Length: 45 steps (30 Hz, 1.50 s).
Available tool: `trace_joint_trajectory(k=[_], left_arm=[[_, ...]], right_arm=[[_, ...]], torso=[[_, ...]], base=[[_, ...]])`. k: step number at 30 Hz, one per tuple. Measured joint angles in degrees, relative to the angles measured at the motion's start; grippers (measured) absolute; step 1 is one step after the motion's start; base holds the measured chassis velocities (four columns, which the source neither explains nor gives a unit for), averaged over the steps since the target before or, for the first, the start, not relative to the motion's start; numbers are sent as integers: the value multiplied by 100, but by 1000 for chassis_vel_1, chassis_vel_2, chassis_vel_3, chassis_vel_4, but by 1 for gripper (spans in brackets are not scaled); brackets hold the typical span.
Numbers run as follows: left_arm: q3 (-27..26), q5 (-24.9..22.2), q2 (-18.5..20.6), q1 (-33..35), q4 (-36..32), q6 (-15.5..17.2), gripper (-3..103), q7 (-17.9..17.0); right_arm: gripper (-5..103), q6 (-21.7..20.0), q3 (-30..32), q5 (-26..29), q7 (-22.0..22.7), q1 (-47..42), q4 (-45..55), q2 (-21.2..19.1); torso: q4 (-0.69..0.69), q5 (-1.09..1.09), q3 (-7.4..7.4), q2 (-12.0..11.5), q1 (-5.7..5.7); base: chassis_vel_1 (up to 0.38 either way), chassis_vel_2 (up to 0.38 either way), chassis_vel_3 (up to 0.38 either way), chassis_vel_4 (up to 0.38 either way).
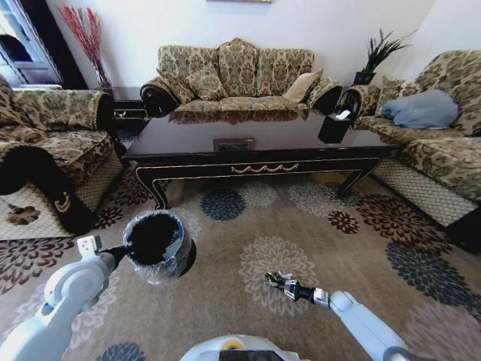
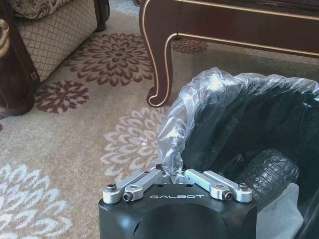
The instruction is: Move to the front of the table and pick up the trash from the floor, then place it into the trash bin.
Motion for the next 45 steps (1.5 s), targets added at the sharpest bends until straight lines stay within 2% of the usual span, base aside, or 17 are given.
trace_joint_trajectory(k=[5, 12, 15, 18, 20, 22, 24, 26, 28, 31, 33, 37, 39, 41, 45], left_arm=[[17, 3, -9, -15, 11, 0, 2, 0], [132, 63, -103, 5, -9, 0, 2, 13], [225, 104, -159, -13, -14, 0, 2, 33], [253, 105, -160, -48, -13, 0, 2, 36], [295, 106, -138, -91, 37, -3, 2, 51], [309, 110, -123, -106, 63, -3, 2, 55], [357, 119, -94, -174, 148, -2, 2, 58], [423, 91, -71, -281, 215, -3, 2, 63], [445, 79, -63, -316, 236, -3, 2, 66], [537, 55, -48, -453, 369, -3, 2, 122], [549, 56, -47, -477, 396, -2, 2, 132], [577, 50, -57, -609, 539, -3, 2, 176], [571, 46, -65, -617, 551, -3, 2, 177], [510, 33, -102, -630, 586, -2, 2, 179], [447, 34, -115, -627, 619, -3, 2, 179]], right_arm=[[11, 8, 47, 149, -12, -44, 239, -106], [11, -104, 239, 812, 49, -107, 1521, -378], [11, -327, 2, 1342, 424, 78, 2383, -550], [11, -376, -166, 1404, 689, 262, 2667, -596], [11, -456, -476, 1485, 1075, 616, 2956, -617], [11, -481, -573, 1546, 1173, 738, 3024, -623], [11, -565, -1039, 1906, 1460, 1268, 3225, -638], [11, -647, -1527, 2153, 1636, 1769, 3271, -595], [11, -671, -1664, 2227, 1683, 1926, 3269, -562], [11, -741, -2256, 2533, 1905, 2484, 3200, -343], [11, -750, -2348, 2577, 1939, 2565, 3195, -297], [11, -759, -3036, 2755, 2015, 3093, 3289, 8], [11, -759, -3138, 2768, 2018, 3162, 3324, 49], [11, -780, -3563, 2829, 2067, 3447, 3512, 208], [11, -817, -3970, 2879, 2126, 3724, 3747, 361]], torso=[[-1, 2, 0, 0, 0], [1, -1, 0, 0, 0], [1, -2, 1, 1, 0], [1, -1, 0, 1, 0], [-1, 0, 0, 1, 0], [-1, 1, 1, 1, 0], [3, -6, 0, 2, 0], [2, 0, 1, 1, 0], [2, 0, 1, 1, 0], [-1, -1, 1, 1, 1], [-1, -1, 1, 1, 0], [0, -1, 1, 1, 1], [0, -2, 1, 1, 1], [1, -2, 1, 1, 1], [0, -2, 0, 1, 1]], base=[[0, 0, 0, 0], [0, 0, 0, 0], [0, 0, 0, 0], [0, 0, 0, 0], [0, 0, 0, 0], [0, 0, 0, 0], [0, 0, 0, 0], [0, 0, 0, 0], [0, 0, 0, 0], [0, 0, 0, 0], [0, 0, 0, 0], [0, 0, 0, 0], [0, 0, 0, 0], [0, 0, 0, 0], [0, 0, 0, 0]])
